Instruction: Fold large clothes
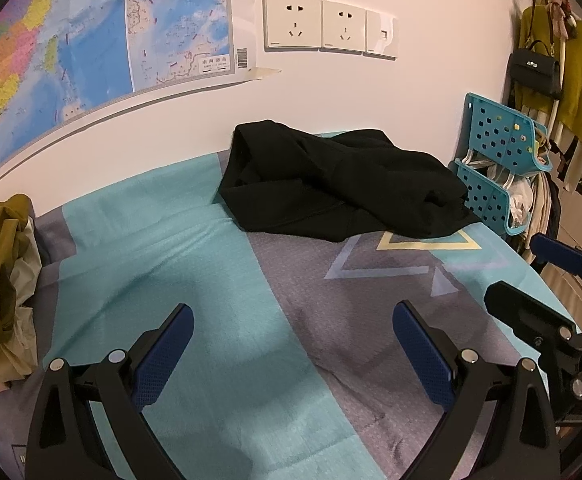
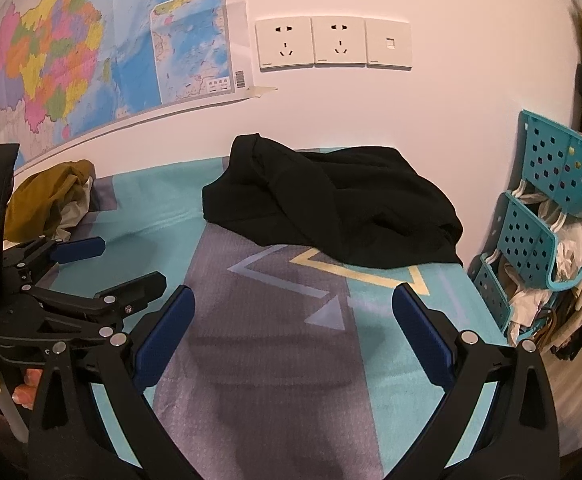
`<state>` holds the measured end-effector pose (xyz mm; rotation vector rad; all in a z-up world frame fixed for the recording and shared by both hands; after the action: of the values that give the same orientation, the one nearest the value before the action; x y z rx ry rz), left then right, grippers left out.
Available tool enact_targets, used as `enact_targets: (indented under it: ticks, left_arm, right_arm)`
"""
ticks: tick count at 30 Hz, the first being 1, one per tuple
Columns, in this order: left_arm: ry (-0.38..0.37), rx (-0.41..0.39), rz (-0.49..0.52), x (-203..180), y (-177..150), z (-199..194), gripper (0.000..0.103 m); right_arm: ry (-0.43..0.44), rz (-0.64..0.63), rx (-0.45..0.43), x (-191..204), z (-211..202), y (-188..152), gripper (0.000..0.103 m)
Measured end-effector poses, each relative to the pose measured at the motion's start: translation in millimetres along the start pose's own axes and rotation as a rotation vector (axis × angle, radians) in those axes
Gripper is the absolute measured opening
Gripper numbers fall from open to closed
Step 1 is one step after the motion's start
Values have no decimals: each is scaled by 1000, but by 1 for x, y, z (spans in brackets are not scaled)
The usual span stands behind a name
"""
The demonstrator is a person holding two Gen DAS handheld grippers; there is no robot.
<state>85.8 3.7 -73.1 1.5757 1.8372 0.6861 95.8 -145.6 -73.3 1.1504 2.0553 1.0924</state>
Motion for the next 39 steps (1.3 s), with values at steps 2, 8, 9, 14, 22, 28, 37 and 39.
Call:
enact_targets:
  ticks: [2,8,9,14,22,28,37,39]
  left_arm:
    - [-7,15,-7,1,1,4,96]
    - [10,36,-34,16,14,23,96]
    - [13,43,-45,20,16,27,96]
    - [52,59,-80,40,28,45,96]
    - [102,70,-105,62,41,68,96]
    - [119,83,-98,69,42,83,96]
    - [128,100,-97,75,41,99,96]
    - [127,103,-101,77,42,101,96]
  right_arm:
    - [4,-13,1,1,3,3,97]
    - [13,-59,24,-6,27,19,97]
    - [10,-75,37,-9,35,23,97]
    - [17,-132,73,-14,75,45,97]
    - [23,-243,176,-14,175,78,97]
    - [236,-204,232,-4,206,77,57]
    - [302,-235,191,-6,190,90,56]
    - [326,-239,202,0,200,93,43]
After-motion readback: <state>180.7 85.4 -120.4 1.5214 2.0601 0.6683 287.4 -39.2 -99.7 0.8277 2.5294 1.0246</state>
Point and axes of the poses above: each gripper's, at about its wrist camera, not at the fingertips, and z roughly the way its jaws point, x to its left, y to its top, the point moved 9 cm from there along z, roughly the way its jaws point, and after that the axes turned 10 degrees about -z, right-handed, at the moved point
